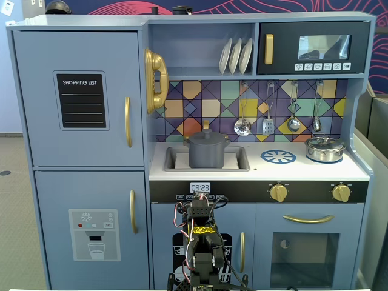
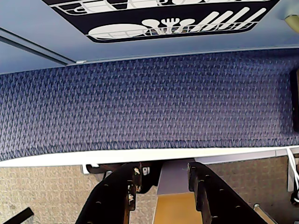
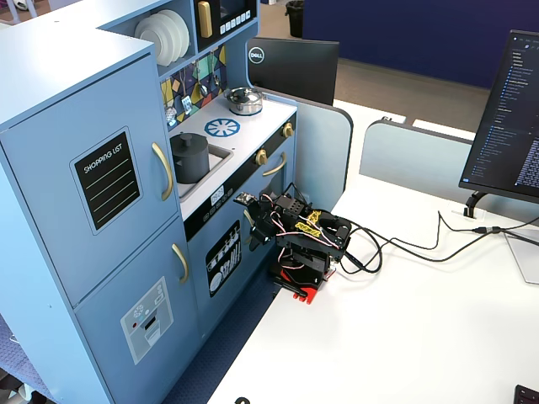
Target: Take off the lid from the gray recipient and place it on the counter
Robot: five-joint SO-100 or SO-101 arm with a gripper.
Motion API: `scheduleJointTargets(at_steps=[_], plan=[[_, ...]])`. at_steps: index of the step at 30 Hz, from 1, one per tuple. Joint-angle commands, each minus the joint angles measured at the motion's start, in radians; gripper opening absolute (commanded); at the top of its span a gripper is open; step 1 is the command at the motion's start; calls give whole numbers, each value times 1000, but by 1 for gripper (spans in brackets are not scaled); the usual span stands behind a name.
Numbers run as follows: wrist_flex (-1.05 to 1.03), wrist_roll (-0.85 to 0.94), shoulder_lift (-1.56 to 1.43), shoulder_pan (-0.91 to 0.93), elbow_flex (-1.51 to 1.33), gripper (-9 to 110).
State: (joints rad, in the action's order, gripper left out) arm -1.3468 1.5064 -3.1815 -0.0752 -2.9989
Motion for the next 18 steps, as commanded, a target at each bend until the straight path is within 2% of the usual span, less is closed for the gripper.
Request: scheduleJointTargets(at_steps=[1, 10, 13, 18], plan=[[-183, 5, 5, 0, -3, 3], [-183, 26, 3, 34, -3, 3], [-155, 11, 3, 34, 6, 0], [-41, -20, 84, 61, 242, 1]])
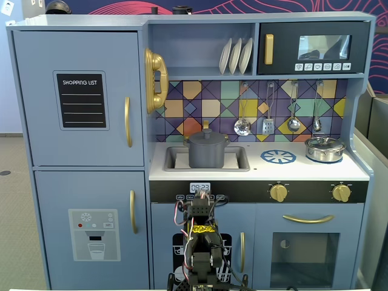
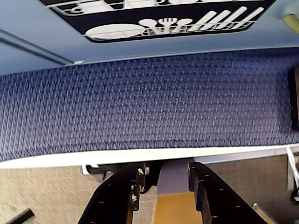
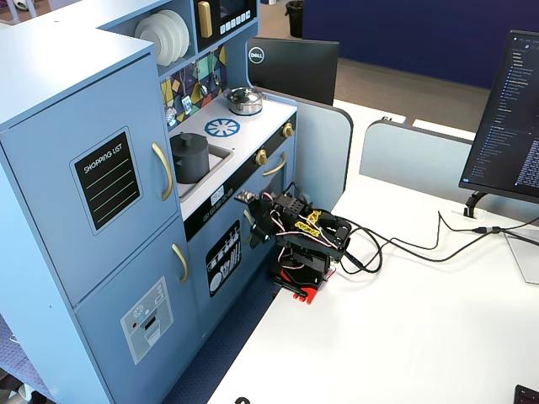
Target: Take off the lid from the gray recipient and place it on the counter
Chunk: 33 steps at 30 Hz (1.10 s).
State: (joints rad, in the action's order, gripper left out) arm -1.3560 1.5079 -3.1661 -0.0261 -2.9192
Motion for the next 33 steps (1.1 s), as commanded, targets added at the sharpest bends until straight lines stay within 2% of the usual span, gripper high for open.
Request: scheduleJointTargets(at_steps=[1, 5, 10, 13, 20, 29, 33], plan=[[-6, -31, 97, 12, 229, 0], [52, 20, 227, 3, 520, 0], [41, 28, 376, -9, 873, 10], [129, 63, 422, 2, 973, 13], [489, 63, 468, 37, 996, 24], [884, 58, 569, 57, 913, 25], [965, 57, 627, 75, 910, 25]])
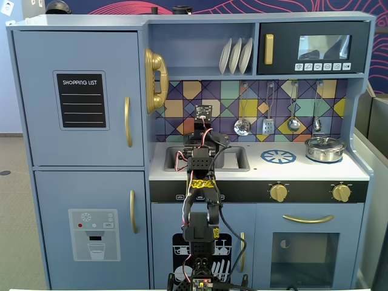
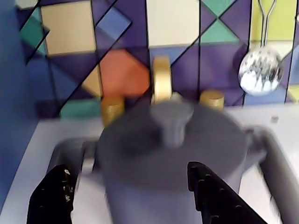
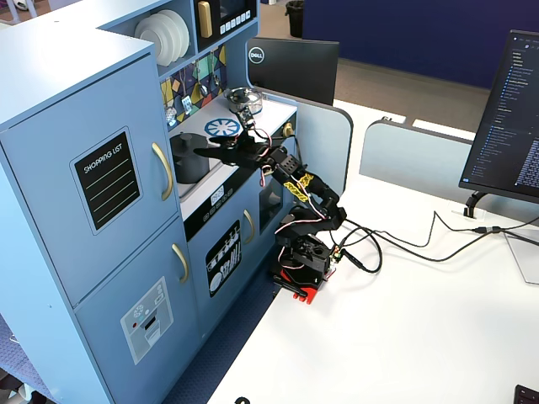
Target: Take off the lid from the gray recipient and place it on the counter
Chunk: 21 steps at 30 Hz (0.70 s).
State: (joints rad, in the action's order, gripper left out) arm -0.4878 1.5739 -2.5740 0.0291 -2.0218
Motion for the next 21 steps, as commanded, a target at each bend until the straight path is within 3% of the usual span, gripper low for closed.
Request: scheduleJointTargets(at_steps=[1, 21], plan=[[120, -6, 49, 23, 11, 25], [356, 23, 296, 40, 8, 22]])
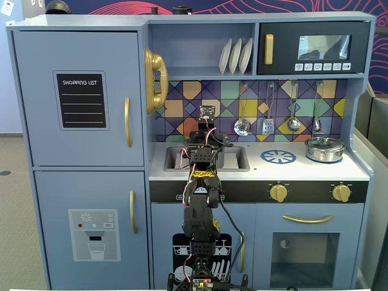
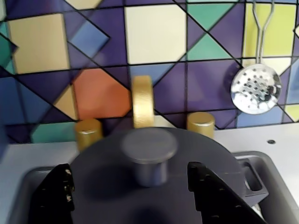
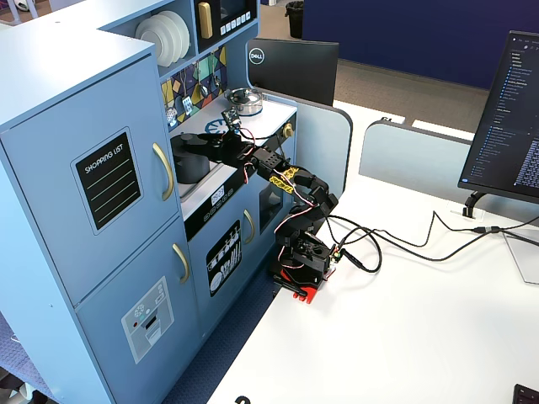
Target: Take off the lid from the gray recipient and place it on the counter
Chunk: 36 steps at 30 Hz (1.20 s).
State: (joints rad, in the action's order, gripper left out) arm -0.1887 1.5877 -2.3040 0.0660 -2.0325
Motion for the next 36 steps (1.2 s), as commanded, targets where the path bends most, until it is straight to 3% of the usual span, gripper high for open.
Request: scheduleJointTargets(at_steps=[1, 16, 18, 21, 36], plan=[[66, 9, 41, 5, 25, 22], [176, 9, 262, -3, 144, 22], [184, 8, 275, -6, 149, 19], [193, -5, 273, -20, 146, 0], [117, -5, 181, 2, 281, 0]])
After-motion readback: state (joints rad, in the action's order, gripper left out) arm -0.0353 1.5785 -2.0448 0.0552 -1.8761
